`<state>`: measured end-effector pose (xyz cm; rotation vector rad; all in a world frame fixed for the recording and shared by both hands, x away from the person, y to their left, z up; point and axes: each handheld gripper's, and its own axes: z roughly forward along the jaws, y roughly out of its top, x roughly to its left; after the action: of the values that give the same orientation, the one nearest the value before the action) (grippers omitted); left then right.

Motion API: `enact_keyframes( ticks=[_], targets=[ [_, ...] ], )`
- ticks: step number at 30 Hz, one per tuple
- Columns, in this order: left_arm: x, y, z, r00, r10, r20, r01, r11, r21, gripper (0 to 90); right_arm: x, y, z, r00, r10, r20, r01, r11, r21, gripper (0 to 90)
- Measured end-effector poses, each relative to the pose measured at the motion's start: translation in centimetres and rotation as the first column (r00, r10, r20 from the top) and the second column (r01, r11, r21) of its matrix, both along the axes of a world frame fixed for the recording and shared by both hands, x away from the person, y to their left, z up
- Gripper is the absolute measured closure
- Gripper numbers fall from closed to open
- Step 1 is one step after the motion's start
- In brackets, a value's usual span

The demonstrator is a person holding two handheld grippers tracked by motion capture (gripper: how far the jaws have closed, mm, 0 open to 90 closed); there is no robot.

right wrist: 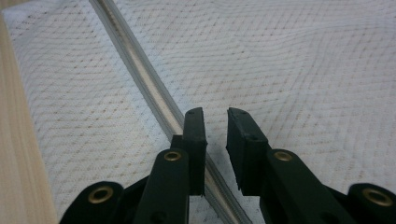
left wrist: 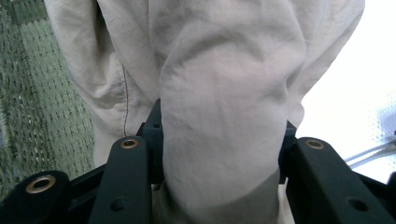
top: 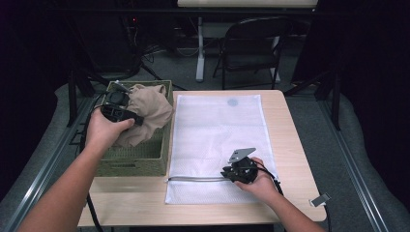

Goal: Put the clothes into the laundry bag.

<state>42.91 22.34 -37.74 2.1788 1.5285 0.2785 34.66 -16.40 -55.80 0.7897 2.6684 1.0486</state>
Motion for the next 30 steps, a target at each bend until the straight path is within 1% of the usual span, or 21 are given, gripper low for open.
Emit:
enact_keyframes(
  ticks=[1, 2, 6, 7, 8, 11, 17, 18, 20, 22, 23, 24, 25, 26, 30],
  targets=[
    [0.0, 0.0, 0.0, 1.0000, -0.002, -0.001, 0.002, 1.0000, -0.003, 56.1, 0.0, 0.1, -0.2, 1.0000, -0.001, 0.003, 0.001, 1.000, 0.009, 76.3],
    [0.0, 0.0, 0.0, 1.0000, -0.002, -0.001, 0.002, 1.0000, -0.003, 56.1, 0.0, 0.2, -0.2, 1.0000, 0.006, -0.001, -0.006, 1.000, 0.000, 75.9],
    [-0.2, -0.2, 0.1, 0.9999, -0.009, 0.004, 0.009, 0.9999, -0.004, 56.2, 0.0, 0.4, -0.6, 0.9999, 0.011, -0.008, -0.011, 1.000, -0.002, 74.7],
    [-0.2, -0.2, 0.1, 0.9999, -0.013, 0.003, 0.013, 0.9999, -0.004, 56.2, 0.0, 0.5, -0.6, 0.9999, 0.013, -0.010, -0.013, 1.000, -0.012, 74.4],
    [-0.4, -0.4, 0.2, 0.9998, -0.018, 0.006, 0.018, 0.9998, -0.001, 56.2, 0.0, 0.7, -0.9, 0.9998, 0.014, -0.013, -0.014, 1.000, -0.003, 73.9],
    [-0.5, -0.6, 0.3, 0.9996, -0.027, 0.007, 0.027, 0.9996, -0.004, 56.2, 0.1, 0.7, -1.0, 0.9995, 0.025, -0.021, -0.025, 1.000, -0.019, 72.6],
    [-0.8, -1.0, 0.4, 0.9990, -0.043, 0.010, 0.043, 0.9991, -0.004, 56.1, 0.2, 0.8, -1.2, 0.9993, 0.021, -0.030, -0.022, 1.000, -0.020, 68.5],
    [-0.8, -1.1, 0.4, 0.9989, -0.046, 0.009, 0.046, 0.9989, -0.005, 56.1, 0.2, 0.8, -1.2, 0.9994, 0.020, -0.028, -0.021, 0.999, -0.032, 67.9],
    [-1.0, -1.3, 0.4, 0.9986, -0.051, 0.014, 0.051, 0.9987, -0.005, 56.2, 0.1, 0.7, -1.4, 0.9995, 0.028, -0.015, -0.029, 0.999, -0.035, 68.1],
    [-1.0, -1.3, 0.5, 0.9983, -0.056, 0.014, 0.056, 0.9984, -0.007, 56.2, 0.1, 0.7, -1.5, 0.9993, 0.035, -0.011, -0.036, 0.999, -0.024, 69.9],
    [-1.0, -1.3, 0.5, 0.9983, -0.056, 0.014, 0.056, 0.9984, -0.007, 56.2, 0.1, 0.7, -1.5, 0.9993, 0.035, -0.011, -0.036, 0.999, -0.024, 69.9],
    [-1.1, -1.4, 0.6, 0.9982, -0.059, 0.015, 0.059, 0.9982, -0.007, 56.2, 0.1, 0.7, -1.5, 0.9994, 0.035, 0.000, -0.035, 0.999, -0.031, 70.6],
    [-1.1, -1.5, 0.7, 0.9977, -0.066, 0.017, 0.066, 0.9978, -0.003, 56.2, 0.1, 0.7, -1.5, 0.9994, 0.034, 0.004, -0.034, 0.999, -0.027, 71.7],
    [-1.2, -1.5, 0.7, 0.9980, -0.061, 0.018, 0.061, 0.9981, -0.007, 56.2, 0.1, 0.7, -1.5, 0.9994, 0.034, 0.008, -0.034, 0.999, -0.032, 72.0],
    [-1.3, -1.6, 0.8, 0.9973, -0.071, 0.019, 0.072, 0.9974, -0.002, 56.2, 0.1, 0.7, -1.5, 0.9993, 0.035, 0.014, -0.034, 0.999, -0.034, 74.4]
  ],
)
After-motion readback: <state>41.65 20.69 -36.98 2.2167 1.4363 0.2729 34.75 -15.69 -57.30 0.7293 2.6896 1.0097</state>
